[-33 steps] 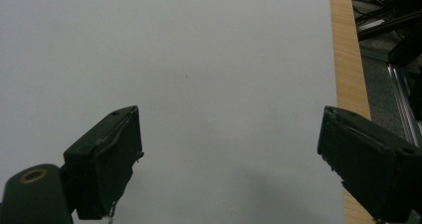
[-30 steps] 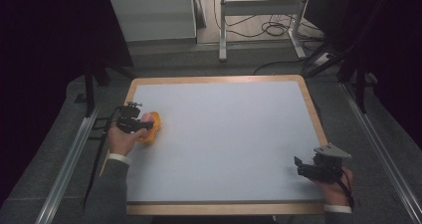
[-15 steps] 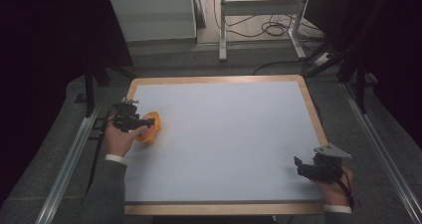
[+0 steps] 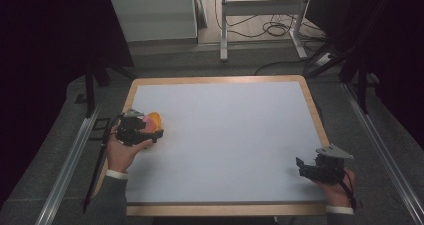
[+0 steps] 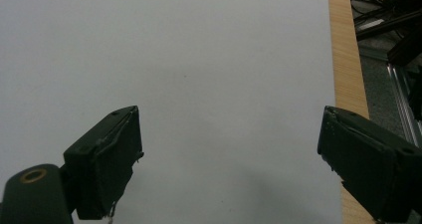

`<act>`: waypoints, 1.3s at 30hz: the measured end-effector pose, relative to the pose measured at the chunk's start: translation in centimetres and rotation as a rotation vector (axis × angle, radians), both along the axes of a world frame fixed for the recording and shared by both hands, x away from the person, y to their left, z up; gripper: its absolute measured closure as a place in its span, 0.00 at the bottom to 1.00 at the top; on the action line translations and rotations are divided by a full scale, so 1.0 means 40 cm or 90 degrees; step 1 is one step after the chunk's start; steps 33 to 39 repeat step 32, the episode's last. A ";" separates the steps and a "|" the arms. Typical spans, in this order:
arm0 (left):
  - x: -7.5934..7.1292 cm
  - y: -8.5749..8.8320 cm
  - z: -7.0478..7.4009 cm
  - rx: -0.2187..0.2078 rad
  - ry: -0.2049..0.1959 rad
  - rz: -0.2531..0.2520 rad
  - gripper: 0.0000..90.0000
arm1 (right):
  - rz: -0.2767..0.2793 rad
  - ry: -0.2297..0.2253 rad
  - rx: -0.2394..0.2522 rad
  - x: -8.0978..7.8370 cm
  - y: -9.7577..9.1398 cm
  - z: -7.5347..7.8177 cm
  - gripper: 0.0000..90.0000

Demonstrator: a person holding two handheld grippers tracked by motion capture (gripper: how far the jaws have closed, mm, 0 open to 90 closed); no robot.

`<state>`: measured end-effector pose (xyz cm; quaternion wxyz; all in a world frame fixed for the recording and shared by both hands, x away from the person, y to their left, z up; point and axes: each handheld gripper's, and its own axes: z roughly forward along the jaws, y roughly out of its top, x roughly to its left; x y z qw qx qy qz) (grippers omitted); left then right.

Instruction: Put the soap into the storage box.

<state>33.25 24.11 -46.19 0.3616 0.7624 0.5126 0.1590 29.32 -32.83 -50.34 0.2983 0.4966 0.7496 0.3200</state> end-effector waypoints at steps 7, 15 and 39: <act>-0.066 -0.017 -0.043 -0.015 -0.006 -0.037 0.25 | 0.003 -0.002 0.001 -0.001 0.002 0.001 0.11; -0.126 -0.030 -0.094 -0.014 -0.017 -0.057 0.26 | 0.010 -0.007 0.000 -0.002 0.007 0.001 0.11; -0.124 -0.069 -0.112 -0.022 -0.003 -0.079 0.26 | 0.023 -0.011 0.001 0.002 0.015 0.000 0.11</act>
